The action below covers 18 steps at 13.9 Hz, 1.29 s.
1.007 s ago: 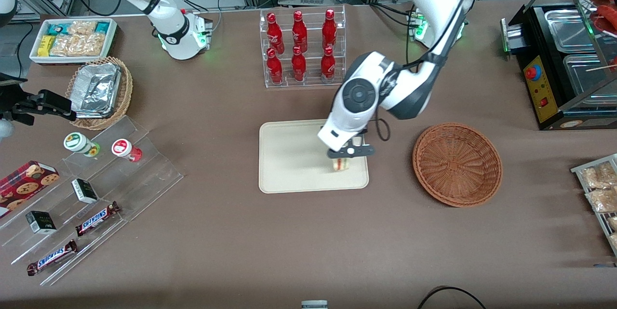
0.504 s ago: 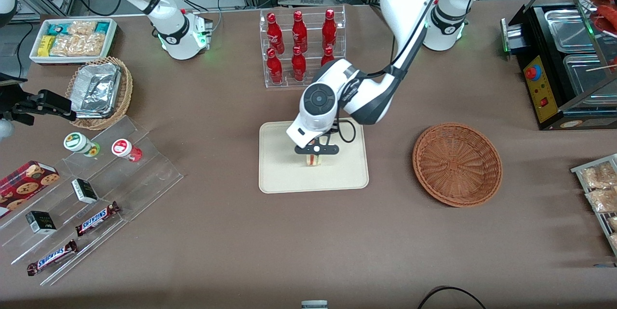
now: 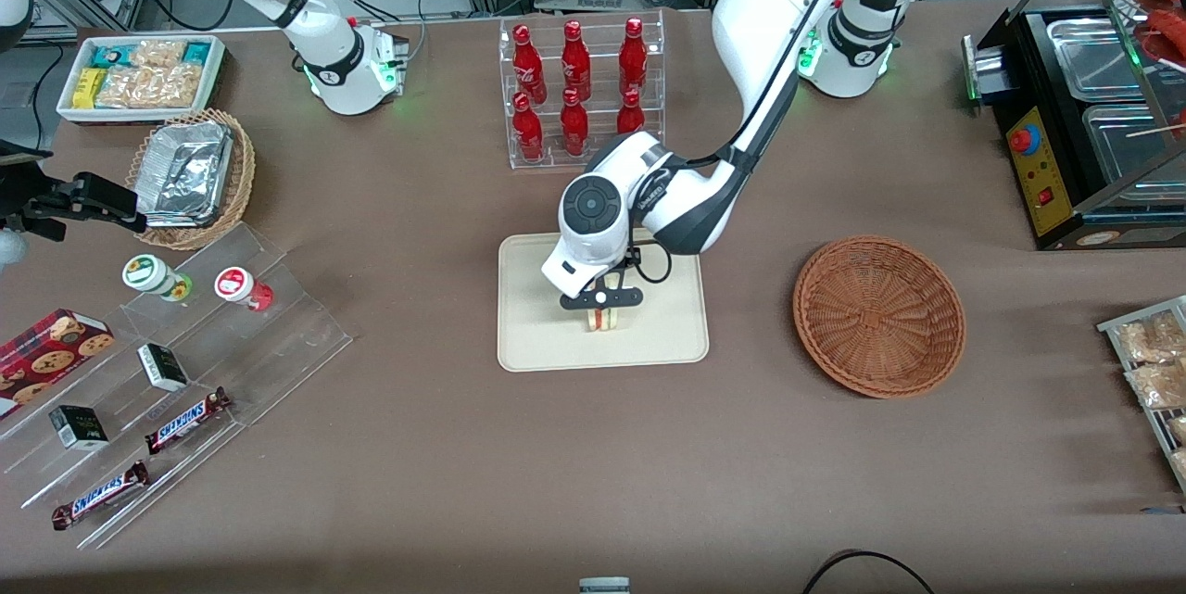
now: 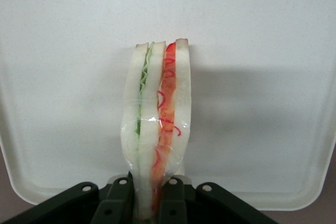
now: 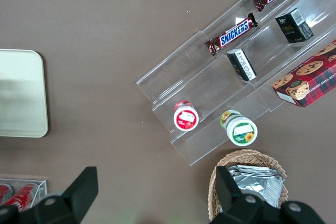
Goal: Place sandwich from basket to tray
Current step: 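Lower the sandwich onto the tray and open the left gripper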
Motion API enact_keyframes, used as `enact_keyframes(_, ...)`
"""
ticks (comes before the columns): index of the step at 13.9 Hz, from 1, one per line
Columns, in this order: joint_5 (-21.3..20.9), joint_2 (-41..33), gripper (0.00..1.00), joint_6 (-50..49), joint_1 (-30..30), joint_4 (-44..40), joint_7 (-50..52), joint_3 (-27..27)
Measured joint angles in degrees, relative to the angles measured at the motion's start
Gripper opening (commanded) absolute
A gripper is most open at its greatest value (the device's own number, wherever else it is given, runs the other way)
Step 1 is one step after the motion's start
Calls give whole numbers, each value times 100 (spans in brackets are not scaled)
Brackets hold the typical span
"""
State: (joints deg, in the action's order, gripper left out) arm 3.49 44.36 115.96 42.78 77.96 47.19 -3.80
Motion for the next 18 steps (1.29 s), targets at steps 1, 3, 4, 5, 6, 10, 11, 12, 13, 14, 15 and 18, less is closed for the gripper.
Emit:
enact_keyframes(1, -5, 25, 0, 0, 4, -22, 17, 0)
enact_keyframes(3, -10, 31, 0, -2, 5, -32, 42, 0)
enact_keyframes(4, -11, 36, 0, -4, 5, -32, 55, 0)
enact_keyframes(5, -12, 46, 0, -4, 5, -32, 67, 1)
enact_keyframes(6, -13, 57, 0, -4, 5, -32, 76, 1)
enact_keyframes(10, -28, 85, 3, -3, 7, -34, 131, 1)
enact_keyframes(11, -57, 94, 43, 1, 13, -34, 150, 1)
enact_keyframes(12, -88, 105, 70, 7, 23, -34, 166, 1)
enact_keyframes(13, -101, 114, 99, 10, 33, -35, 175, 1)
enact_keyframes(14, -105, 120, 100, 11, 41, -36, 186, 1)
enact_keyframes(15, -106, 121, 100, 12, 44, -41, 196, 1)
enact_keyframes(18, -109, 118, 100, 11, 44, -117, 212, 6)
